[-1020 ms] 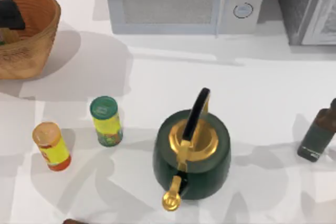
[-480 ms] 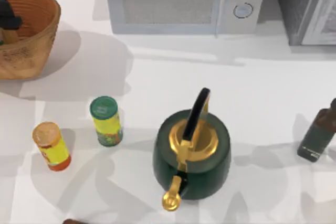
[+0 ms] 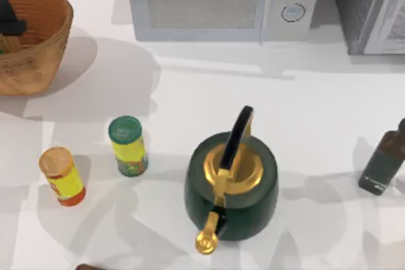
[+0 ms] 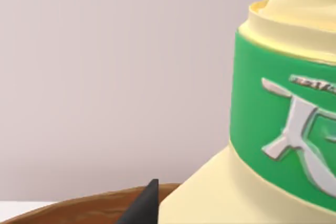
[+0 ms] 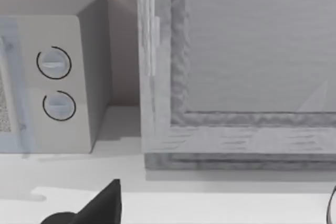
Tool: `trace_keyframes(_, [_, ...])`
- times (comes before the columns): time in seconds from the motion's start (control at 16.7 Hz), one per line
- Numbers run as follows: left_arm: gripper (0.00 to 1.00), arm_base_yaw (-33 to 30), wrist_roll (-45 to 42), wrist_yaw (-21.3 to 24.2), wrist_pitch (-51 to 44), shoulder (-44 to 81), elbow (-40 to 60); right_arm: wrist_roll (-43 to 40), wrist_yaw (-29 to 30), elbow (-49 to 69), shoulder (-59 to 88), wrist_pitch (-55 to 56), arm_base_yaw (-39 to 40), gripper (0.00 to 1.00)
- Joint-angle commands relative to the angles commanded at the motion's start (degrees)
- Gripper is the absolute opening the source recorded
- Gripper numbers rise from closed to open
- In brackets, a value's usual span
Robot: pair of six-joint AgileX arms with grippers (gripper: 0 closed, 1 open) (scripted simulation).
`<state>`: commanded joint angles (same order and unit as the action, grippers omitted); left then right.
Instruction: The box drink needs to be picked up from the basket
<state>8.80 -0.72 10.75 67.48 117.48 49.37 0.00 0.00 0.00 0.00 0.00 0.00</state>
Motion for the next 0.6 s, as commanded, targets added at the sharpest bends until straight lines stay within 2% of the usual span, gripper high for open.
trace_keyframes(0.6, [0.00, 0.4, -0.2, 0.0, -0.8, -1.7, 0.3, 0.0, 0.0, 0.0, 0.0, 0.0, 0.0, 1.00])
